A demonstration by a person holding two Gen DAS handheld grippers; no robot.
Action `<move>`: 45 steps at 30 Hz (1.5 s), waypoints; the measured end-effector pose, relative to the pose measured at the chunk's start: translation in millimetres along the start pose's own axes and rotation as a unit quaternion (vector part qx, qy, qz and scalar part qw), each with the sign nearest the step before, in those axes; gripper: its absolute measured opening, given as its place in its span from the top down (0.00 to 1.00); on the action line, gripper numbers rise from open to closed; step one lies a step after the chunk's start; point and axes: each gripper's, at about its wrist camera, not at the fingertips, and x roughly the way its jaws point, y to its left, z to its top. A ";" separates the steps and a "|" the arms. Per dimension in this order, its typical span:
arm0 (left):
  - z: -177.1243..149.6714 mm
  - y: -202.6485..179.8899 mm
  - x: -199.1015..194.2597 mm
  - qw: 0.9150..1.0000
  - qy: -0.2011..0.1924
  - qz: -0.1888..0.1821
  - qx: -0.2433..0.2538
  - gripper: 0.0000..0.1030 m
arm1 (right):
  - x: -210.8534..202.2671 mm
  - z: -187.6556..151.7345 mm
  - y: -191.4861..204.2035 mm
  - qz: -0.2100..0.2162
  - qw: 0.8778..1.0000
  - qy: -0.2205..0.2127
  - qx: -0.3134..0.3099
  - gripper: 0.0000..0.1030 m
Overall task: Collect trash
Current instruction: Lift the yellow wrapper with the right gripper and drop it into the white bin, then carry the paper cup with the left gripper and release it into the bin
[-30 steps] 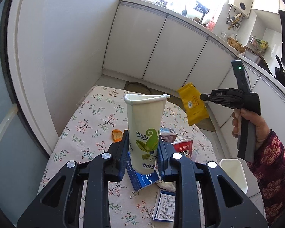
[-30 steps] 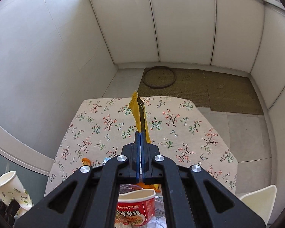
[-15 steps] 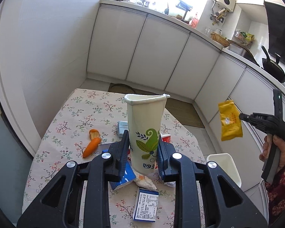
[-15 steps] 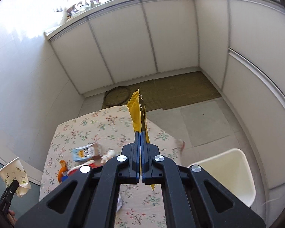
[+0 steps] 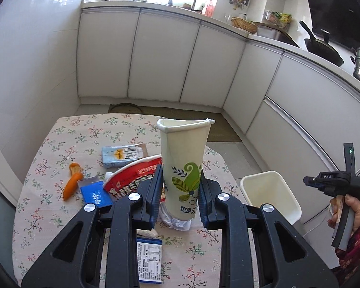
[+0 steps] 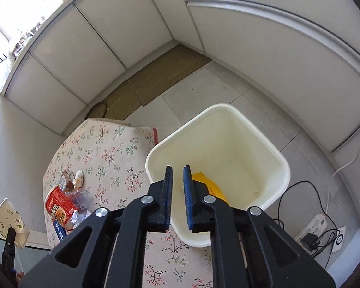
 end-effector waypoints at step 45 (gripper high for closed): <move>-4.3 -222.4 121.9 0.993 0.080 -0.067 0.064 0.07 | -93.2 15.1 -85.5 -0.171 0.953 -0.248 0.040 0.06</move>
